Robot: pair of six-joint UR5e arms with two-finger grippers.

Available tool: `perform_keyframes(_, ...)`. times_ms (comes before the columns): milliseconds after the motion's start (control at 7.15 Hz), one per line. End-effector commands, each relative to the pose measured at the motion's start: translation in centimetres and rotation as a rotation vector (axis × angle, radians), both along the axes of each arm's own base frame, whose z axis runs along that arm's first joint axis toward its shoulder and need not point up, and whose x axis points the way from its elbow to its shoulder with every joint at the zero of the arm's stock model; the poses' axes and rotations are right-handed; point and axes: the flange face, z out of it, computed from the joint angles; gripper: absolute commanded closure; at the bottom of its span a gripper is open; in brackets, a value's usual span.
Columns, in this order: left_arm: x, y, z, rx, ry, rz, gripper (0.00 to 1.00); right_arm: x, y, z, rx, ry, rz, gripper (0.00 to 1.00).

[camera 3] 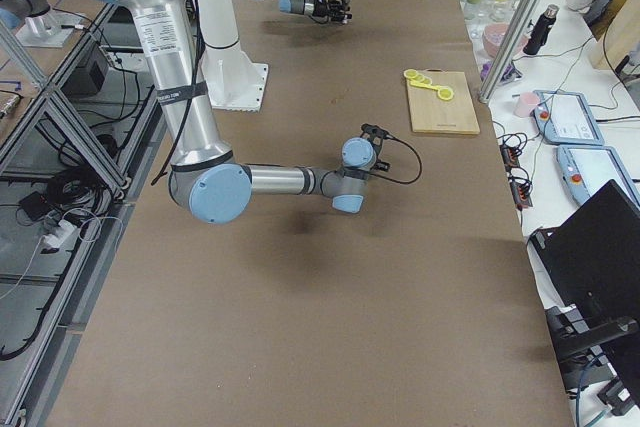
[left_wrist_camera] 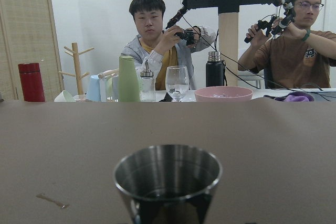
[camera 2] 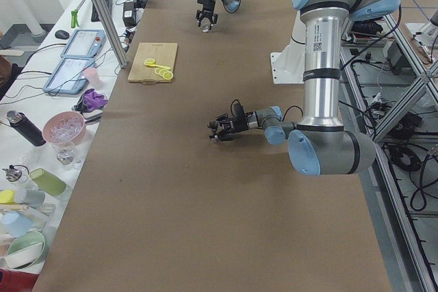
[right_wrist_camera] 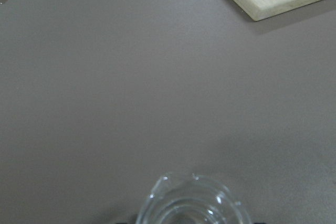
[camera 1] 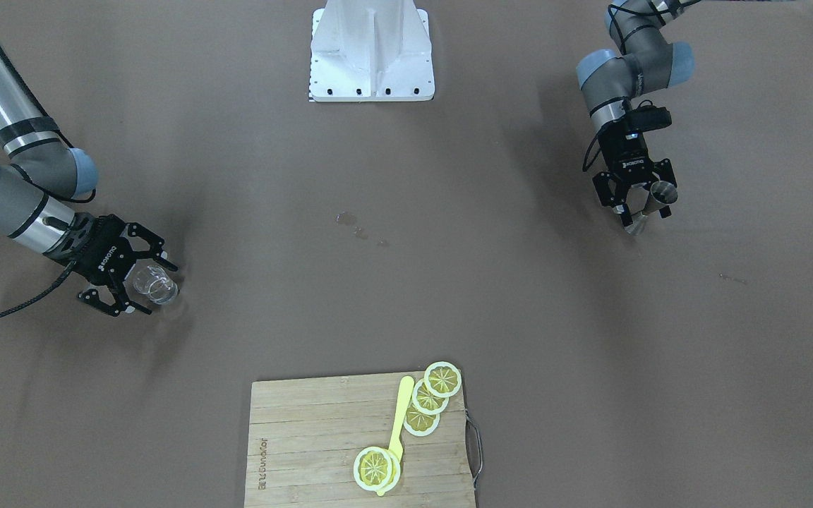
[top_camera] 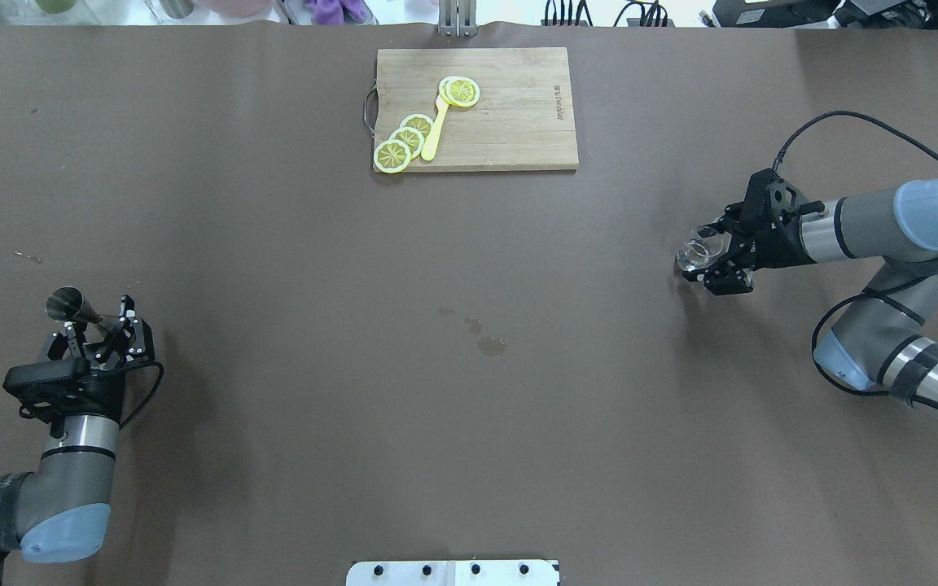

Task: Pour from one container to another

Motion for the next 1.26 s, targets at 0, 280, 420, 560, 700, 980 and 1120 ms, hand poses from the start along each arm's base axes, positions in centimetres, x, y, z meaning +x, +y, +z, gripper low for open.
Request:
perform_keyframes(0, -0.23, -0.03, 0.37, -0.001, -0.007, -0.001, 0.38, 0.0, 0.0, -0.01, 0.002, 0.0, 0.0, 0.21)
perform_keyframes(280, -0.55, 0.02, 0.79, -0.003, -0.005, -0.005, 0.38, 0.01, -0.01, -0.08, 0.004, -0.001, 0.001, 0.27)
perform_keyframes(420, -0.67, 0.04, 0.71, -0.003, -0.003, -0.005, 0.38, 0.01, -0.01, -0.08, 0.004, -0.001, 0.001, 0.29)
perform_keyframes(560, -0.78, 0.04, 0.64, 0.004, -0.001, -0.009, 0.44, 0.01, -0.01, 0.0, 0.002, 0.0, 0.001, 0.31)
perform_keyframes(700, -0.84, 0.01, 0.69, 0.014, 0.004, -0.018, 0.52, 0.01, -0.01, -0.08, 0.004, -0.001, 0.001, 0.32)
perform_keyframes(980, -0.91, -0.02, 0.57, 0.026, 0.006, -0.025, 0.65, 0.01, 0.01, -0.08, 0.003, -0.001, 0.0, 0.34)
perform_keyframes(1120, -1.04, -0.08, 0.49, 0.05, -0.003, -0.038, 0.76, 0.01, 0.01, -0.08, 0.003, -0.001, 0.0, 0.36)
